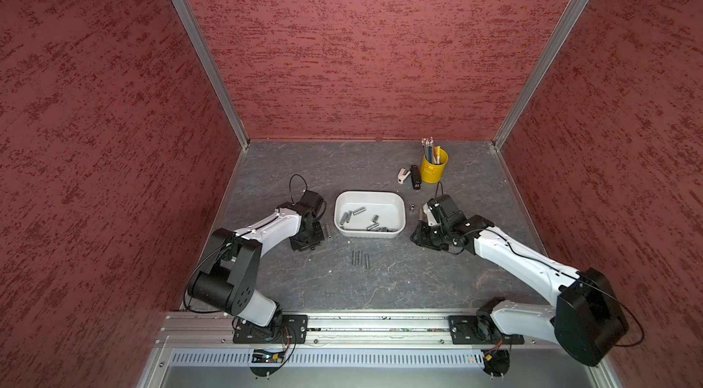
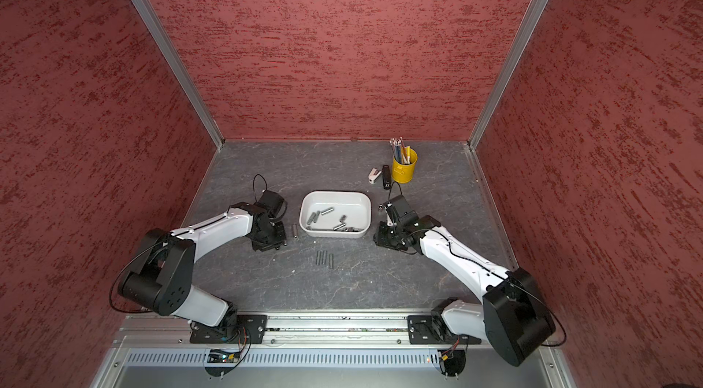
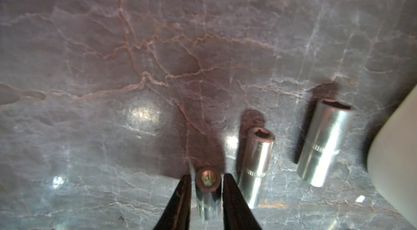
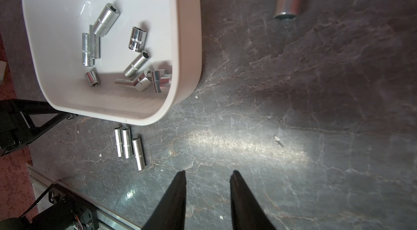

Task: Take out the socket from the storage box
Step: Place the socket head at the center of the board, then pick up the socket head from the storage box.

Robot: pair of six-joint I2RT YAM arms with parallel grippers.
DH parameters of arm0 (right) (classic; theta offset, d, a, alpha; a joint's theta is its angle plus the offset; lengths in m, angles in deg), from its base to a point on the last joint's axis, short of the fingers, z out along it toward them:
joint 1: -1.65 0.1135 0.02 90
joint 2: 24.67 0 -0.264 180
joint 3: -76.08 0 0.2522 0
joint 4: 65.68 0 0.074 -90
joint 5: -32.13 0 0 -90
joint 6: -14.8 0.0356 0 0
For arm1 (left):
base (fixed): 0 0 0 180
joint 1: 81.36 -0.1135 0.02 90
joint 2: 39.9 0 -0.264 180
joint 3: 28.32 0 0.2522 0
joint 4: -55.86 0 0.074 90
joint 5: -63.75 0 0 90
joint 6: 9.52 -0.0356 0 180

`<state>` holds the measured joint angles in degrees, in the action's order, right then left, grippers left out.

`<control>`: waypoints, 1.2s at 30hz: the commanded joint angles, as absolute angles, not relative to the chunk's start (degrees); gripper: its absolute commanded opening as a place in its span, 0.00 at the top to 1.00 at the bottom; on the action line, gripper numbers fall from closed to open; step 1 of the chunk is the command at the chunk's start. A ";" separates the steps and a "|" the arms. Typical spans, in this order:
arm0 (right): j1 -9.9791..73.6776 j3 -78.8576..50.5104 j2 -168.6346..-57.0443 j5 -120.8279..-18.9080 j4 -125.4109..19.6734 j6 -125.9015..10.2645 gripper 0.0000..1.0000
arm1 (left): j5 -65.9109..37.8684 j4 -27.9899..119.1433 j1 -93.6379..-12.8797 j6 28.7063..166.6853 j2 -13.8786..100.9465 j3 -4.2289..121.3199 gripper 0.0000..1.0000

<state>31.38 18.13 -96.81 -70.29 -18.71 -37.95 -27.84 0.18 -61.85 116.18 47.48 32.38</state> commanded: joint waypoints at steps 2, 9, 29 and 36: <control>31.00 17.11 -97.10 -70.70 -19.80 -38.11 0.63 | -28.37 0.43 -62.35 115.69 47.00 31.88 0.68; 31.00 16.05 -97.01 -71.17 -19.49 -37.99 0.63 | -28.31 -1.46 -62.29 115.03 43.91 32.61 0.65; 37.03 -14.16 -122.19 -75.92 -20.12 -76.99 0.61 | -24.47 -16.81 -62.30 110.15 25.65 41.64 0.60; 38.58 -17.14 -130.82 -84.16 -31.86 -95.77 0.61 | -24.59 -16.54 -62.33 109.90 22.44 40.37 0.59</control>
<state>37.92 -15.07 -129.18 -79.43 -25.26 -83.74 -25.04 -15.86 -61.87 111.41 23.19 40.77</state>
